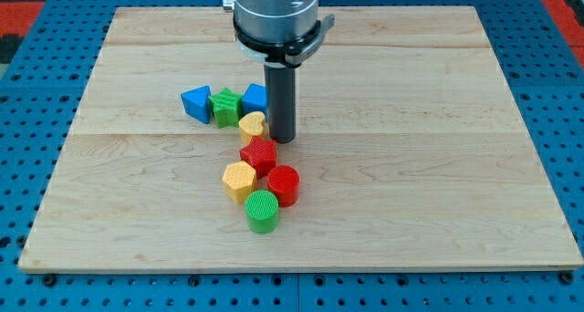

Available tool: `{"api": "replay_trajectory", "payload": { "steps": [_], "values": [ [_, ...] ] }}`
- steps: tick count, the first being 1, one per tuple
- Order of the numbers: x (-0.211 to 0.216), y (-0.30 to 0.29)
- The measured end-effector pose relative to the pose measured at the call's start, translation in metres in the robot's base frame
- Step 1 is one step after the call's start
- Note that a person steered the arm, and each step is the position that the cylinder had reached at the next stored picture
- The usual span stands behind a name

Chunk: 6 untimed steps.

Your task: Nudge the red blocks down a bit

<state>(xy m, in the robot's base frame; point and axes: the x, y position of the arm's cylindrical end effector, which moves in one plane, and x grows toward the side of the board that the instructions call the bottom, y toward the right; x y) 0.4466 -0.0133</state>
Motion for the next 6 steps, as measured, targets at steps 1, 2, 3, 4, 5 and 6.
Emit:
{"api": "replay_trajectory", "payload": {
  "steps": [1, 2, 3, 4, 5, 6],
  "values": [
    [-0.041, -0.001],
    [-0.088, 0.018],
    [-0.090, -0.046],
    [-0.048, -0.062],
    [-0.004, -0.041],
    [0.036, -0.031]
  ]
}}
